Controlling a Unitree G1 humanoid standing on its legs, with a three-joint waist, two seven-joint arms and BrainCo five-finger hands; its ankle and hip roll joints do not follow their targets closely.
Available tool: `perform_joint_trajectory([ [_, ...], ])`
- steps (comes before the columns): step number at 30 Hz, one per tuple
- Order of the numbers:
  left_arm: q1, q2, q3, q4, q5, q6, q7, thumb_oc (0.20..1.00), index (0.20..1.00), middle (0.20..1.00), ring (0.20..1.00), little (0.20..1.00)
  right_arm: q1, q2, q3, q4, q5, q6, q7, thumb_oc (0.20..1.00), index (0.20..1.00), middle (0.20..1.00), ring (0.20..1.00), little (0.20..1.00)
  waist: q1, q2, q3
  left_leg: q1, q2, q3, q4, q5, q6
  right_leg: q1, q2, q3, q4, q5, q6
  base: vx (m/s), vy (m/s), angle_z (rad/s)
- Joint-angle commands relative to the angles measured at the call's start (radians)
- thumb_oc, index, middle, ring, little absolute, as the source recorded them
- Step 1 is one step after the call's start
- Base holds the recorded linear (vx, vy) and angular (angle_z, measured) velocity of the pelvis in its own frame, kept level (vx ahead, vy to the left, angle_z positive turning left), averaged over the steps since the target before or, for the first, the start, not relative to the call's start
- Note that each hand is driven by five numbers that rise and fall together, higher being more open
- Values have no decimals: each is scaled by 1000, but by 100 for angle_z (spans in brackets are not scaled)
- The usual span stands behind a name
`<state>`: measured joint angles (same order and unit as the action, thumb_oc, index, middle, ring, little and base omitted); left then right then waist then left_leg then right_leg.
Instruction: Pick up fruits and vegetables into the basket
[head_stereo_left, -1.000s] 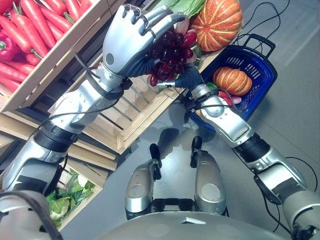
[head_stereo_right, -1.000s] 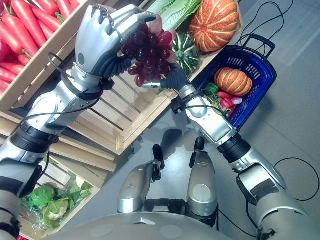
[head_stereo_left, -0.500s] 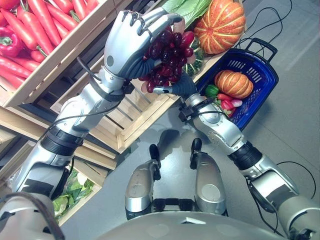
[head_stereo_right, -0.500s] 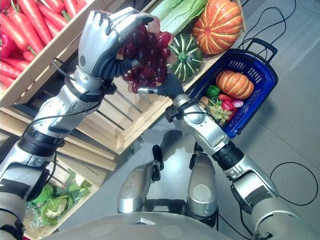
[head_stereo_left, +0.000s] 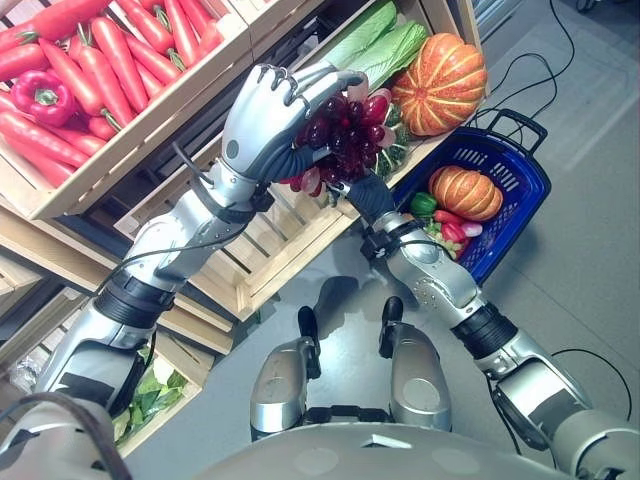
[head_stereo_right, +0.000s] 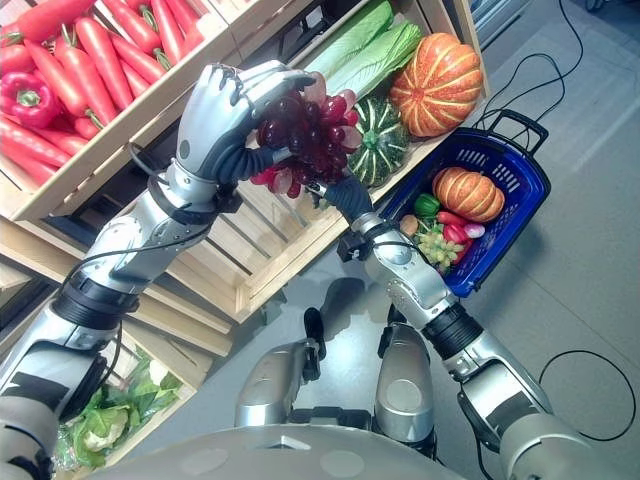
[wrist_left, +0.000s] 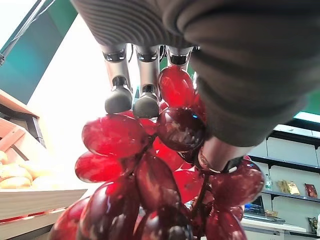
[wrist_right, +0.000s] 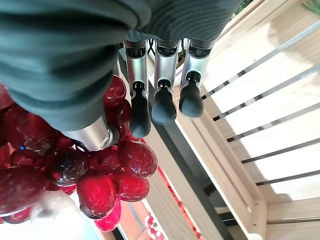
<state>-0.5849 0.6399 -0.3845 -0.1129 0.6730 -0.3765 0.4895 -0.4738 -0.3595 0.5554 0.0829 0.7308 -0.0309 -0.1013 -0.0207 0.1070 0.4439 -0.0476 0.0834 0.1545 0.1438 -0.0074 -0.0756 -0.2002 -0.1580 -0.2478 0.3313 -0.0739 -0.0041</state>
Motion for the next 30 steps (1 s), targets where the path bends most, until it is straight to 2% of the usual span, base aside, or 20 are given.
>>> perform_joint_trajectory([
  [1,39,5,-1,-82,-59,-41,2,200,200,200,200,200,-28,128,-45,-48,45,-118,38,200,200,200,200,200,10,-46,-32,-1,-1,0,43,-69,2,127,-61,15,-101,-12,117,0,0,0],
  [11,77,-5,5,-87,-67,-47,-14,200,200,200,200,200,-10,135,-66,-40,51,-147,63,200,200,200,200,200,13,-42,-35,-1,-2,-1,39,-66,3,129,-61,14,-108,-9,116,0,0,0],
  [15,79,-3,4,-84,-86,-45,-50,200,200,200,200,200,-3,131,-70,-39,53,-155,77,200,200,200,200,200,12,-42,-37,0,-2,2,37,-65,3,130,-61,13,-109,-8,117,0,0,0],
  [16,79,-4,3,-84,-109,-49,-69,442,442,442,442,442,-3,130,-72,-43,50,-158,78,200,200,200,200,200,11,-42,-37,0,-1,3,36,-64,3,130,-61,13,-109,-8,117,0,0,0],
  [17,80,-7,3,-87,-128,-53,-96,815,815,815,815,815,-3,127,-75,-45,45,-162,79,200,200,200,200,200,11,-42,-37,1,0,3,35,-64,4,130,-60,14,-109,-8,117,0,0,0],
  [18,81,-9,4,-91,-140,-48,-118,1000,1000,1000,1000,1000,-1,123,-82,-49,41,-168,83,200,200,200,200,200,10,-41,-36,1,0,3,35,-63,4,130,-60,15,-110,-8,117,0,0,0],
  [21,82,-14,2,-96,-204,-49,-187,1000,1000,1000,1000,1000,-3,117,-96,-55,29,-186,79,200,200,200,200,200,8,-39,-35,0,0,2,33,-62,5,129,-58,17,-111,-8,116,0,0,0],
  [22,84,-17,2,-102,-244,-59,-254,1000,1000,1000,1000,1000,-7,116,-106,-58,22,-193,75,200,200,200,200,200,8,-37,-34,0,0,1,31,-61,4,128,-57,17,-111,-8,116,0,0,0],
  [23,86,-19,6,-111,-275,-61,-277,1000,1000,1000,1000,1000,-9,114,-113,-60,12,-202,71,200,200,200,200,200,8,-36,-35,0,0,0,30,-60,4,128,-57,17,-112,-7,117,0,0,0],
  [26,87,-28,21,-128,-377,-69,-304,1000,1000,1000,1000,1000,-11,107,-137,-68,-18,-231,57,200,200,200,200,200,6,-32,-36,1,1,0,26,-59,4,126,-56,17,-112,-8,116,0,0,0],
  [30,96,-55,42,-133,-480,-45,-371,1000,1000,1000,1000,1000,-18,98,-178,-74,-59,-265,38,200,200,200,200,200,1,-28,-40,1,2,1,26,-60,4,126,-54,18,-113,-8,114,0,0,0],
])
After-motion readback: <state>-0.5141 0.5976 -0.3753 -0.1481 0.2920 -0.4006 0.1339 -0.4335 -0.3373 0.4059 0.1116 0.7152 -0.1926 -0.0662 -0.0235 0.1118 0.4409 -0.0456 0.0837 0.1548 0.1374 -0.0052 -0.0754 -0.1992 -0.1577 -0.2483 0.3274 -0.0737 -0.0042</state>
